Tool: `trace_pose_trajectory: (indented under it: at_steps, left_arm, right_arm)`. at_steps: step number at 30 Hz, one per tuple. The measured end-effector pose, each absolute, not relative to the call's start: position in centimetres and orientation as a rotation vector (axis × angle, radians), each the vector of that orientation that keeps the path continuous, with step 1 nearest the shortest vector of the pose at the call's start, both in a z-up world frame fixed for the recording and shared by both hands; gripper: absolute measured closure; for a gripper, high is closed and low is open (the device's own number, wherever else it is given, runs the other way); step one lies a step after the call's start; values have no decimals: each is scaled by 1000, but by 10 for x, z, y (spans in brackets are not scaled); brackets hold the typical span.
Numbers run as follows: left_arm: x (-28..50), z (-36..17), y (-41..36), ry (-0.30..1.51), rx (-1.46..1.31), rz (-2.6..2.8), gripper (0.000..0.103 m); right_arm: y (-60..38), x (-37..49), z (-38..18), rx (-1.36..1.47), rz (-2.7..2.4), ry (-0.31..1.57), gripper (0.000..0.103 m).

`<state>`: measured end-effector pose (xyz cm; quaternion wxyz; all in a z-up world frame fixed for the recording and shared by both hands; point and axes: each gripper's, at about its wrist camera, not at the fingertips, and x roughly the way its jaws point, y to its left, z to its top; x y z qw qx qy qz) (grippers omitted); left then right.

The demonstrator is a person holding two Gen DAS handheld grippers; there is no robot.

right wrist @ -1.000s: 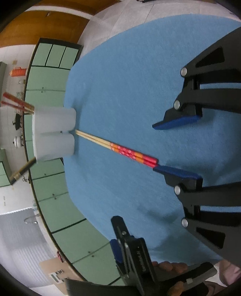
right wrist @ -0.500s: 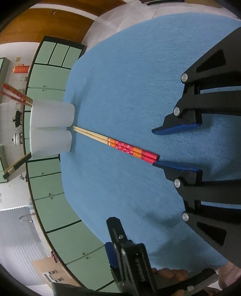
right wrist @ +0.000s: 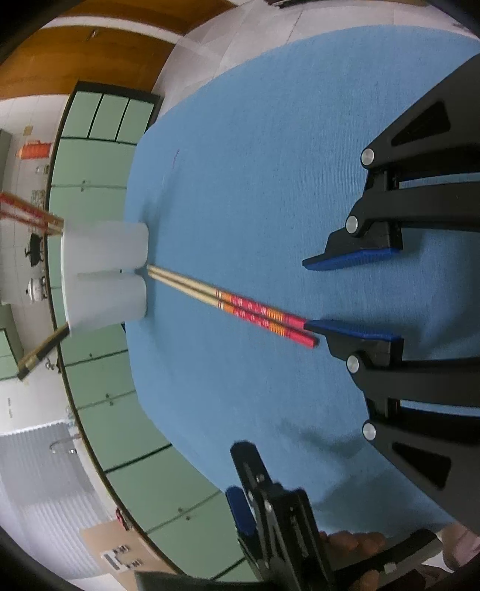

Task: Organize utensils
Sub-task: 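Grasp a red-patterned chopstick with the left tool while the right grasps another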

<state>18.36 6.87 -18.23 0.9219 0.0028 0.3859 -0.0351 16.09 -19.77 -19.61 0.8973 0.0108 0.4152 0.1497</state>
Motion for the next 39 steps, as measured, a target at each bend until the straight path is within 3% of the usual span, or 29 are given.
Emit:
trace_pose_trajectory:
  at_steps: [26,28,30,39]
  left_arm:
    - [185,-185,66,805,3,-79,13]
    - [184,-185,65,806,4,-81,13]
    - [184,-185,63,805,5,-84,13]
    - [178,-182,46,800,12,-122,13]
  right_arm:
    - [-191,167,-199,-11,266,873,80]
    - [-189,167,-199,-17,259,874,84]
    - [-187,167,-200,-28,254,875,97]
    - [-221,168,-198,59,177,872,98]
